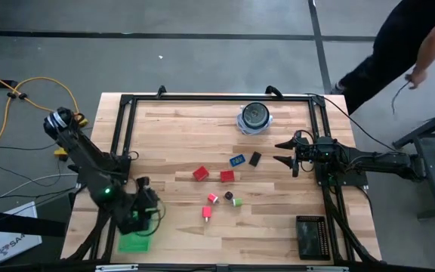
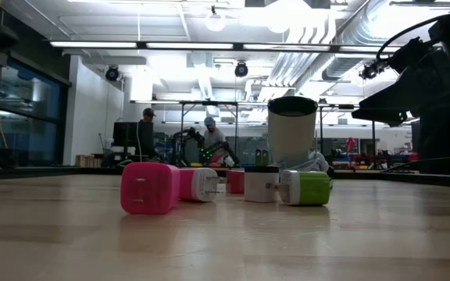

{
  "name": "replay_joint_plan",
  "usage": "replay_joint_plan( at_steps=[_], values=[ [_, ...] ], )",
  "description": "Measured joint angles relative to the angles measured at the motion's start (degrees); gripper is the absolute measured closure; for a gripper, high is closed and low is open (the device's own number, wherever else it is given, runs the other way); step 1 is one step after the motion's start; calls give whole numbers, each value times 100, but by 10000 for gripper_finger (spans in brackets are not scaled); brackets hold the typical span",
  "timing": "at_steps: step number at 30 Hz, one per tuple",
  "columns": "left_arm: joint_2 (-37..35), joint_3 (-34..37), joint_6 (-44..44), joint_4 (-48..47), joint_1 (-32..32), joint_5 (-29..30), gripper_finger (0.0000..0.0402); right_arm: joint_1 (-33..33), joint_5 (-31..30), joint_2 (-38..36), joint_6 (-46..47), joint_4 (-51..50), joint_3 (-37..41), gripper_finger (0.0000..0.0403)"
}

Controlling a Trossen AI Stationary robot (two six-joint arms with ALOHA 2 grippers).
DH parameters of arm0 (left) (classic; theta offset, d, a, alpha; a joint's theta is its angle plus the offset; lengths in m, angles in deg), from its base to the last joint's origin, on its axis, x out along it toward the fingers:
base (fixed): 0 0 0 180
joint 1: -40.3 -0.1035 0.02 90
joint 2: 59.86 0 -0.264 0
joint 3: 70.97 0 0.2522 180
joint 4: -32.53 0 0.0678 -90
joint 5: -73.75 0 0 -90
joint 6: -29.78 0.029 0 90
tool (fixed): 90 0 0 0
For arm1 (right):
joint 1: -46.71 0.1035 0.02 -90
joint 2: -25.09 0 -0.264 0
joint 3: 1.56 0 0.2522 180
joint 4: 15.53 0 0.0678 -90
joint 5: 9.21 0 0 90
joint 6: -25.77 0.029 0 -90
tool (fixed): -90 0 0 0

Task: Pick & Place Office items
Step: Put the blue digital timer into the green bin

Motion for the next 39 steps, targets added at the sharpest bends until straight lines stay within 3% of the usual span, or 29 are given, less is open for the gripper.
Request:
replay_joint_plan(
  at_steps=[15,22,32,39],
  values=[
    [-570,0,558,-346,-2341,-146,213,0,0,2,0,1,-1,174],
    [-763,0,1714,-242,-3489,-245,213,0,0,0,0,0,0,174],
    [-647,0,4559,943,-5066,-2106,213,0,0,2,0,1,0,174],
    [-354,0,4917,955,-5901,-3187,213,0,0,1,0,2,-1,174]
  ],
)
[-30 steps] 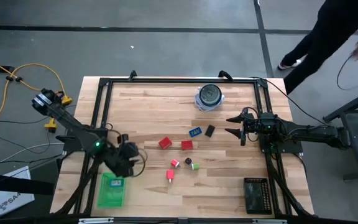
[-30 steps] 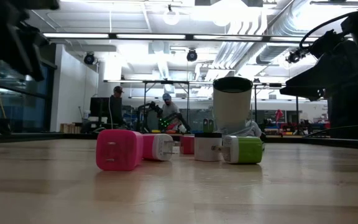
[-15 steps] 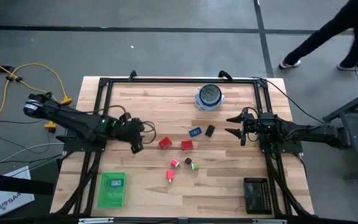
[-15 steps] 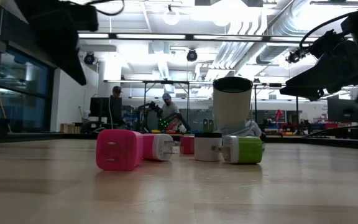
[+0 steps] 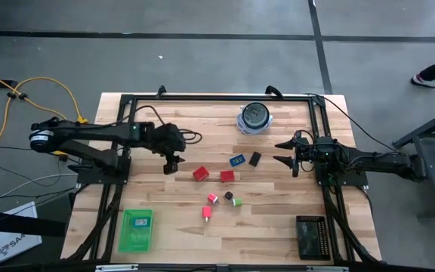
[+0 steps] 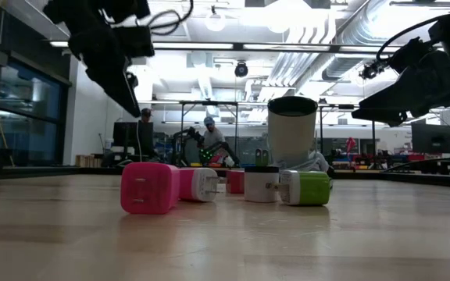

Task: Pick & Place Office items
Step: Put the blue digital timer into the green bin

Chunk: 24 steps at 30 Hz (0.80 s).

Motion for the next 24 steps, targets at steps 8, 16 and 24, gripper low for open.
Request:
replay_joint_plan(
  at_steps=[8,16,24],
  values=[
    [155,0,-162,294,-178,5,213,0,0,1,0,-2,-1,174],
    [155,0,-371,662,-28,16,213,0,0,1,0,0,1,174],
    [155,0,-409,681,180,16,213,0,0,1,0,0,-1,174]
  ],
)
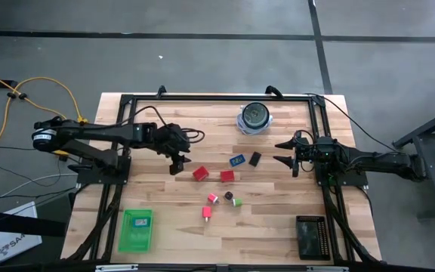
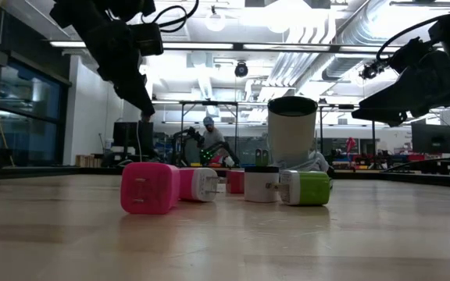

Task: Pick & Place Office items
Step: Put the blue digital timer into the green bin

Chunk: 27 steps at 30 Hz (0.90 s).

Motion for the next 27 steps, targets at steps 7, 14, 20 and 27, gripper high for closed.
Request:
replay_joint_plan(
  at_steps=[7,14,20,27],
  values=[
    [0,0,-18,62,38,0,213,0,-33,0,-70,0,2,174],
    [0,0,-37,62,37,0,213,0,-8,0,-150,0,0,174],
    [0,0,-35,62,38,0,213,0,-3,0,19,15,0,174],
    [0,0,-35,62,36,0,213,0,-4,0,664,26,2,174]
  ],
)
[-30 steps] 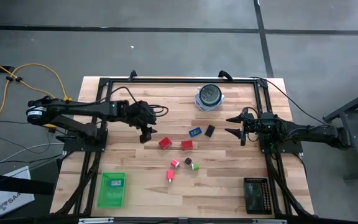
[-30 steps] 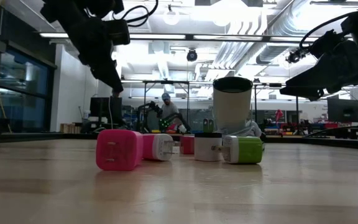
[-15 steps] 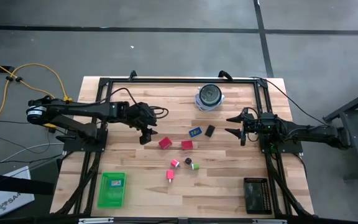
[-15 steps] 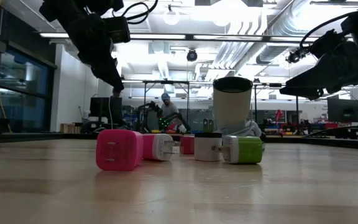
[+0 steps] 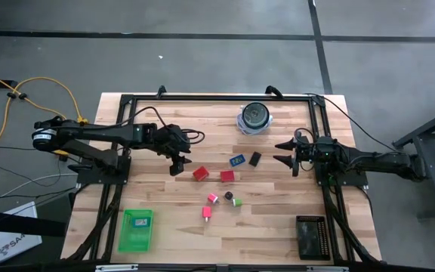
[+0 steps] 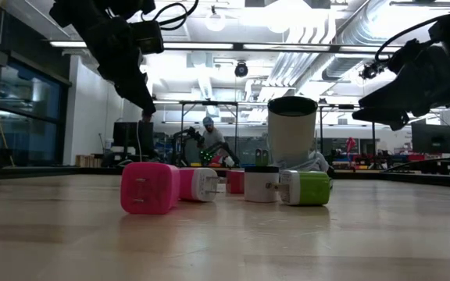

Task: Pick & Place Office items
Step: Put the blue digital timer into the green bin

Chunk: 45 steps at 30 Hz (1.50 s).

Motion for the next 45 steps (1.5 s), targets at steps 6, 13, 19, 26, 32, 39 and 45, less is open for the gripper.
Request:
replay_joint_plan(
  at_steps=[6,13,19,26,32,39,45],
  values=[
    [-1,0,-2,0,0,0,213,0,-2,0,-11,4,-2,174],
    [-2,0,2,0,2,0,213,0,-278,-2,357,162,0,174],
    [-2,0,1,0,1,-1,213,0,-276,-1,724,157,-1,174],
    [-2,0,-3,0,0,-2,213,0,236,0,662,481,-2,174],
    [-2,0,-2,-2,1,-2,213,2,385,374,197,649,-325,174],
    [-2,0,2,0,2,-2,213,1,479,1638,-478,667,-1204,174],
    [-2,0,0,0,0,-2,213,2,493,2927,-1178,338,-2047,174]
  ],
)
